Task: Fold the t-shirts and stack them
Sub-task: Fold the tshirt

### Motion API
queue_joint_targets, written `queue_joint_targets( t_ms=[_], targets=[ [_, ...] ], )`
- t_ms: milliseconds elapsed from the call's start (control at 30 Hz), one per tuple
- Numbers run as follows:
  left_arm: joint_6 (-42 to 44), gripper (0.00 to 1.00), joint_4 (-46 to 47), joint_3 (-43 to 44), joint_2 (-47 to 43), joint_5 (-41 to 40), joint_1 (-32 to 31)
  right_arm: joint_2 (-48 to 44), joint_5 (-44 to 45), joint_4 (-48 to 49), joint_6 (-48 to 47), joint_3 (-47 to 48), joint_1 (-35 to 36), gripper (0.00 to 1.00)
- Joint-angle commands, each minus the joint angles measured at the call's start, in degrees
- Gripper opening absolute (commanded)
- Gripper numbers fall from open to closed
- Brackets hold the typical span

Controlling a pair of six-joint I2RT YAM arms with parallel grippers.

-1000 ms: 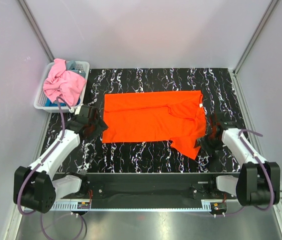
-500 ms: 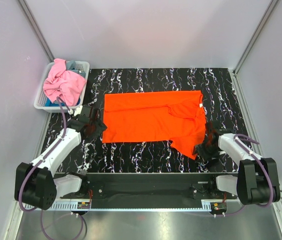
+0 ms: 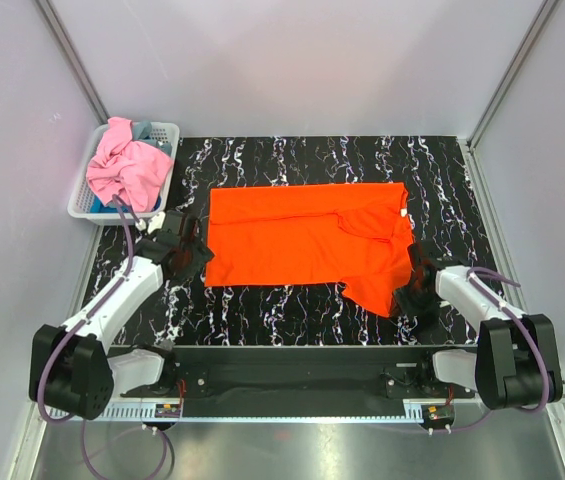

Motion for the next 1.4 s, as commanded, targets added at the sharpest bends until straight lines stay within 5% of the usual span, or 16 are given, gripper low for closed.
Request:
queue_joint_targets(
  t_ms=[0, 567, 1133, 1267, 1367],
  targets=[
    [-1.8, 0.64, 1.5, -0.9, -2.6, -1.5, -0.2, -1.7, 2.2, 0.9, -0.2, 1.5, 0.6, 0.0],
    [-9.6, 0.57, 1.6, -2.4, 3.4, -6.9, -10.1, -11.8, 1.2, -1.7, -11.3, 8.7, 0.7, 0.0],
    [-15.8, 0.56, 8.0, -6.9, 10.9, -11.1, -12.0, -15.8, -2.1, 2.3, -15.2, 8.0, 0.8, 0.0],
    [-15.8, 0.4, 7.9, -7.5, 10.2, -13.3, -12.0, -17.2, -0.9, 0.4, -16.0, 8.6, 0.7, 0.0],
    [-14.8, 0.14, 7.2, -7.0, 9.5, -14.8, -12.0, -18.4, -0.3, -0.2, -16.6, 8.9, 0.7, 0.0]
  ],
)
